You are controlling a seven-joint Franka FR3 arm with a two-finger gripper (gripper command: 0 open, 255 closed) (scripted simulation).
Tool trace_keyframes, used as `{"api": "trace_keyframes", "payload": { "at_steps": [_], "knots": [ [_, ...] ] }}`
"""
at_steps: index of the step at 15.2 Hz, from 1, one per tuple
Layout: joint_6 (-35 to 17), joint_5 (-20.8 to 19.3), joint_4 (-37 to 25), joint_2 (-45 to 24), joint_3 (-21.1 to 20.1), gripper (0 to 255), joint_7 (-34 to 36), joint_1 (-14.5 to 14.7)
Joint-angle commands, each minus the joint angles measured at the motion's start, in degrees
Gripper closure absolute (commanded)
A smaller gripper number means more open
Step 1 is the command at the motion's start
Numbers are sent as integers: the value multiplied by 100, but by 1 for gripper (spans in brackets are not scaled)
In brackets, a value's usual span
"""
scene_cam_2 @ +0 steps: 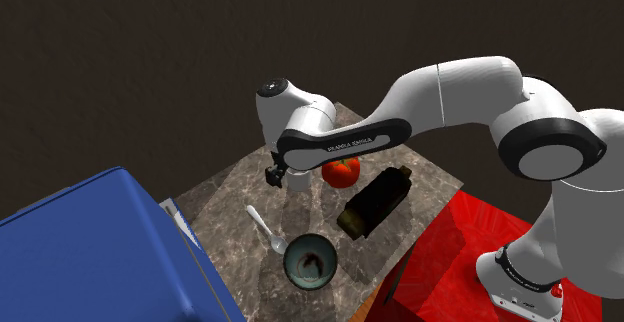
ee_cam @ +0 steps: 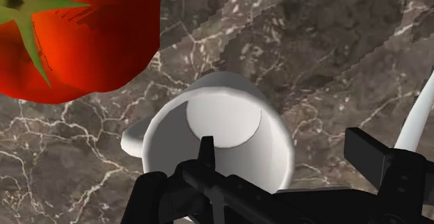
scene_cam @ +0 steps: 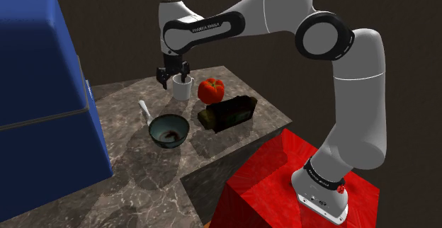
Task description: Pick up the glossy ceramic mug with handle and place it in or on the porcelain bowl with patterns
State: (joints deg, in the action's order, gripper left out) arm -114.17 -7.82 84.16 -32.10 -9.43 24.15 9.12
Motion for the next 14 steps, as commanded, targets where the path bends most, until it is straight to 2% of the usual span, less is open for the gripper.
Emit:
{"api": "trace_keyframes", "payload": {
  "at_steps": [1, 9, 10, 14],
  "knots": [
    [-103, -7, 75, -26, 6, 0, 3, -6],
    [-101, -8, 72, -27, 6, 0, 3, -6],
    [-101, -8, 72, -27, 6, 255, 3, -6],
    [-101, -8, 72, -27, 6, 255, 3, -6]
  ]
}}
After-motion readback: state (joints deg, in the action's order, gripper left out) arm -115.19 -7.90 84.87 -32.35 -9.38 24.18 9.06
